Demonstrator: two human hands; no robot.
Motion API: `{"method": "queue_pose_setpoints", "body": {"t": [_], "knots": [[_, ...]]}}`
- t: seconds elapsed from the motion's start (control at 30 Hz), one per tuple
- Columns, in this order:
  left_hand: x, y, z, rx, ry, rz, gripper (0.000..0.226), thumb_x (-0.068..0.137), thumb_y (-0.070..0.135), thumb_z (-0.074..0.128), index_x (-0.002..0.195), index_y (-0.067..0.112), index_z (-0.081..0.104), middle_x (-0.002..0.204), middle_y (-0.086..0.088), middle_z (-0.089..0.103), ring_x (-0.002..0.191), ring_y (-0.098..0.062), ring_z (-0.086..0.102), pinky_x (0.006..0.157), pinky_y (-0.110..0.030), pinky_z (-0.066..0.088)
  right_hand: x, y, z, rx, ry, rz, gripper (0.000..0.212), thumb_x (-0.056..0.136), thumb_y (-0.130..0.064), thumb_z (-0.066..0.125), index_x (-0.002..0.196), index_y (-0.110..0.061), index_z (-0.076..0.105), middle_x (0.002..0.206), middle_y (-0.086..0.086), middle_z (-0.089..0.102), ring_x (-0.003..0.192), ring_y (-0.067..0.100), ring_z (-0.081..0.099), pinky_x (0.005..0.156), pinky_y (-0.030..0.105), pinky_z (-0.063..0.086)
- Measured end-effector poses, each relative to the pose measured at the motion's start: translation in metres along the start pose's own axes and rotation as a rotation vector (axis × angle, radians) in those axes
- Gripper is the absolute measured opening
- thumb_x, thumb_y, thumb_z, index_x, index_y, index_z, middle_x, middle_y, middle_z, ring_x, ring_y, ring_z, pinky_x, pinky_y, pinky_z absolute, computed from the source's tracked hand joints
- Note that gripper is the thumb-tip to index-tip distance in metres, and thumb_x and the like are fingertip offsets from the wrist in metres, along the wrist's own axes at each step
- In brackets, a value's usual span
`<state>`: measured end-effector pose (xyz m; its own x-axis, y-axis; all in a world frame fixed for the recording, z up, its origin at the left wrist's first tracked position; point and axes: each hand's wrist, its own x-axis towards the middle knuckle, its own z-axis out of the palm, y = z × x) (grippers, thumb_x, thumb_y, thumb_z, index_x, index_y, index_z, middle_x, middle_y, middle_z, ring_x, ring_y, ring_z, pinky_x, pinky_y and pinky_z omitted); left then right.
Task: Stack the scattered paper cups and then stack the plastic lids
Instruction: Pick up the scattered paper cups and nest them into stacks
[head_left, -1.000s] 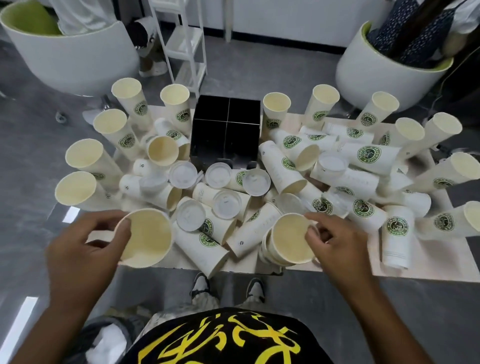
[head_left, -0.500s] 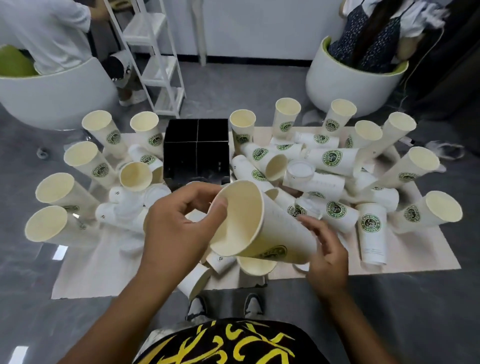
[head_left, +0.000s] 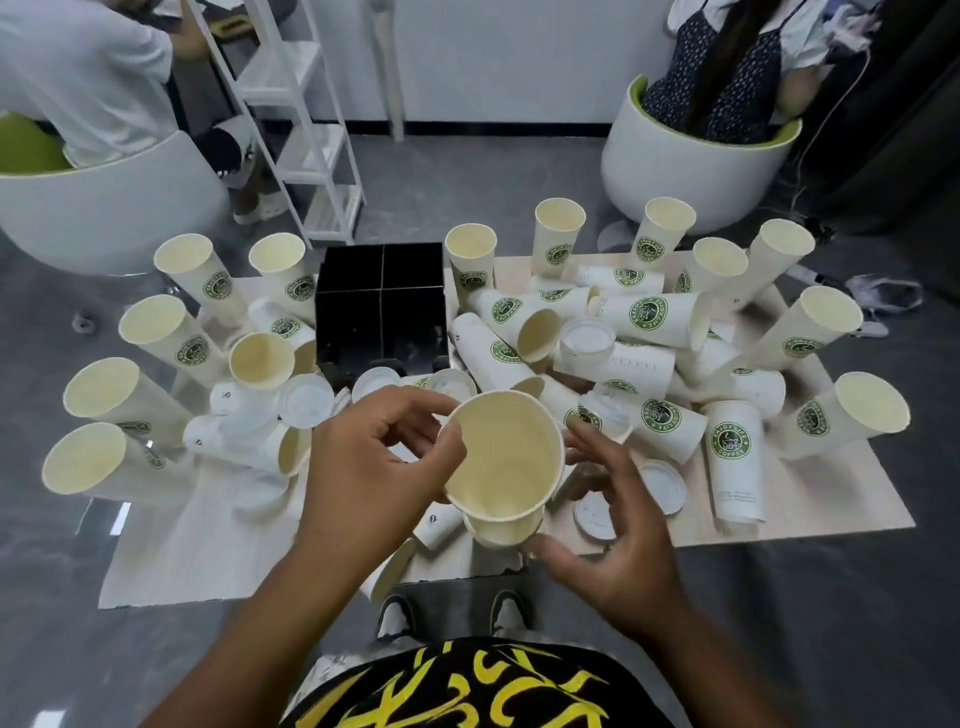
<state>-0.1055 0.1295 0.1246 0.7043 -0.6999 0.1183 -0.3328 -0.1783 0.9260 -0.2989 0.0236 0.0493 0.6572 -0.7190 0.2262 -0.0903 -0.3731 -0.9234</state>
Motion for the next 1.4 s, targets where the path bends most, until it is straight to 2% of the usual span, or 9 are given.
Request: {"method": "queue_pose_setpoints", "body": {"t": [0.07,0.2,0.4,0.5,0.6,0.77,1.13,1.23,1.4], "knots": [[-0.001,-0.006,0.004,-0.003,-0.012,-0.011,0.026,0.082,0.002,0.077,0.086,0.027,0.077,0.065,0.004,0.067,0.059,-0.008,0.065,0.046,-0.017,0.052,0.005,-0.001,0.010,-0.057,-0.028,-0.031,0.097,0.068,-0.036,0.090,0.151,-0.034,0.040,0.146,-0.009,0.055,0.122,0.019,0.060,0.092,0.026,0.052],[-0.002,-0.027,0.009,0.002,-0.037,-0.030,0.024,0.085,0.006,0.078,0.094,0.027,0.077,0.071,0.006,0.068,0.070,-0.008,0.067,0.051,-0.015,0.052,0.015,0.004,0.023,-0.098,-0.032,-0.030,0.092,0.070,-0.043,0.088,0.149,-0.026,0.043,0.149,-0.012,0.052,0.133,0.017,0.054,0.092,0.023,0.051],[-0.006,-0.070,0.014,0.034,-0.228,-0.066,0.044,0.082,0.024,0.087,0.120,0.033,0.068,0.112,0.017,0.071,0.105,-0.007,0.068,0.070,-0.033,0.063,0.012,0.031,0.027,-0.163,-0.129,0.114,0.100,0.068,-0.051,0.091,0.149,-0.049,0.033,0.148,-0.029,0.042,0.133,0.005,0.049,0.100,0.020,0.047],[-0.010,-0.089,0.016,0.045,-0.339,-0.008,0.062,0.076,0.034,0.090,0.132,0.033,0.062,0.125,0.016,0.063,0.113,-0.010,0.064,0.077,-0.031,0.062,0.006,0.044,0.028,-0.209,-0.186,0.161,0.105,0.068,-0.046,0.092,0.148,-0.058,0.025,0.147,-0.032,0.037,0.139,-0.002,0.040,0.105,0.017,0.042],[-0.011,-0.101,0.018,0.111,-0.399,0.037,0.069,0.073,0.051,0.084,0.135,0.037,0.059,0.128,0.018,0.059,0.117,-0.007,0.060,0.082,-0.028,0.058,0.001,0.050,0.025,-0.226,-0.232,0.164,0.105,0.070,-0.045,0.091,0.152,-0.051,0.026,0.147,-0.027,0.039,0.139,0.000,0.041,0.105,0.011,0.037],[-0.015,-0.117,0.023,0.159,-0.482,0.038,0.066,0.074,0.052,0.082,0.135,0.042,0.058,0.133,0.026,0.054,0.120,-0.007,0.057,0.085,-0.022,0.055,-0.002,0.063,0.026,-0.241,-0.239,0.172,0.089,0.076,-0.056,0.081,0.151,-0.033,0.041,0.147,-0.022,0.042,0.138,0.001,0.040,0.109,0.023,0.042],[-0.017,-0.129,0.028,0.194,-0.471,0.034,0.069,0.074,0.060,0.077,0.137,0.046,0.056,0.137,0.027,0.051,0.122,-0.002,0.055,0.089,-0.025,0.055,-0.003,0.072,0.026,-0.208,-0.270,0.186,0.084,0.078,-0.061,0.075,0.150,-0.038,0.038,0.146,-0.027,0.037,0.138,-0.002,0.038,0.106,0.012,0.036],[-0.013,-0.124,0.027,0.172,-0.428,0.050,0.066,0.074,0.058,0.079,0.135,0.048,0.056,0.134,0.029,0.054,0.121,-0.004,0.057,0.089,-0.028,0.056,0.000,0.065,0.015,-0.150,-0.195,0.240,0.076,0.080,-0.056,0.072,0.147,-0.043,0.039,0.143,-0.027,0.042,0.129,-0.005,0.044,0.093,0.003,0.037],[0.007,-0.103,0.032,0.101,-0.359,0.117,0.066,0.078,0.035,0.089,0.134,0.046,0.056,0.131,0.029,0.056,0.122,-0.003,0.057,0.088,-0.018,0.053,0.017,0.053,-0.012,-0.071,0.003,0.254,0.072,0.076,-0.052,0.073,0.142,-0.042,0.049,0.133,-0.016,0.055,0.111,0.002,0.059,0.088,0.011,0.047]]}}
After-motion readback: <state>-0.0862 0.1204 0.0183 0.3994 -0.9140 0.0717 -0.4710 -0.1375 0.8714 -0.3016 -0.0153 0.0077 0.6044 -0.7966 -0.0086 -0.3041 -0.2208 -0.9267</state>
